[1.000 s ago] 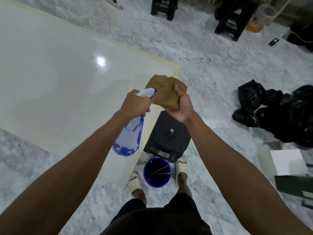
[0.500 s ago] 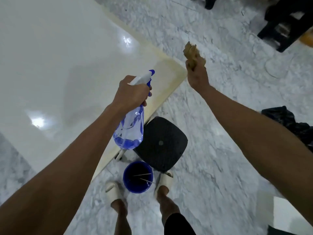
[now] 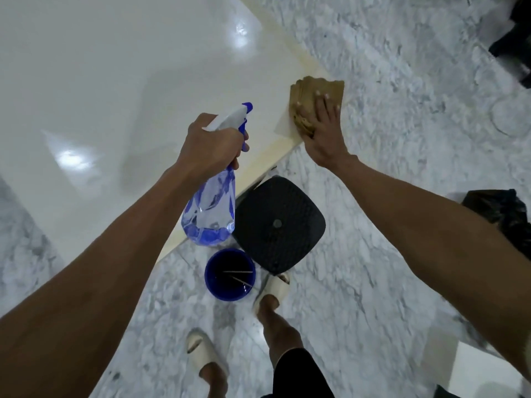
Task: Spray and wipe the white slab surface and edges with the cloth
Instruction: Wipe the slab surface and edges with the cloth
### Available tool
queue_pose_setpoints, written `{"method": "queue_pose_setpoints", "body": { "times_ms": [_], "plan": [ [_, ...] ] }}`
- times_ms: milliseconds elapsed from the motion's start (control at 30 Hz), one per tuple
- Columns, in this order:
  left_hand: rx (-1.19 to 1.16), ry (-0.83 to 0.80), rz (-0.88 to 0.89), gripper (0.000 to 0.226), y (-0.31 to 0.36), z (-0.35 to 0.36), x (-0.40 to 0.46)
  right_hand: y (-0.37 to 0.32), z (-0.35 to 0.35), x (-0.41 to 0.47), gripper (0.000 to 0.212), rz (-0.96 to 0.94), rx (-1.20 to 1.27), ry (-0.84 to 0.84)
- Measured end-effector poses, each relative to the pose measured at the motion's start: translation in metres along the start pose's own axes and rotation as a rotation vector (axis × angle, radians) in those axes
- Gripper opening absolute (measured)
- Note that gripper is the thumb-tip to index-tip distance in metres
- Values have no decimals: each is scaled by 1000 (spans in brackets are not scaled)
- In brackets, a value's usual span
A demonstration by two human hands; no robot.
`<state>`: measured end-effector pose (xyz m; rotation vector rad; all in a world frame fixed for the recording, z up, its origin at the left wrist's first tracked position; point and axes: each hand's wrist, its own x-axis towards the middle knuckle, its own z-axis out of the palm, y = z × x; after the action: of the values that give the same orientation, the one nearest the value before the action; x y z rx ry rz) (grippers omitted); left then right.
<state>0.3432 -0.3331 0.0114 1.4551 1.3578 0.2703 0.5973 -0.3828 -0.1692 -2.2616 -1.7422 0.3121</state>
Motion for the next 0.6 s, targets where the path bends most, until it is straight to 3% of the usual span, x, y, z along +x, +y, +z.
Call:
{"method": "queue_pose_setpoints", "body": {
  "times_ms": [300, 600],
  "plan": [
    [-31, 14, -23, 18, -68, -66, -60, -112, 39, -72, 57, -58, 21, -14],
    [-61, 41, -25, 20, -165, -183, -149, -276, 94, -165, 59, -134, 47, -37]
  ]
}}
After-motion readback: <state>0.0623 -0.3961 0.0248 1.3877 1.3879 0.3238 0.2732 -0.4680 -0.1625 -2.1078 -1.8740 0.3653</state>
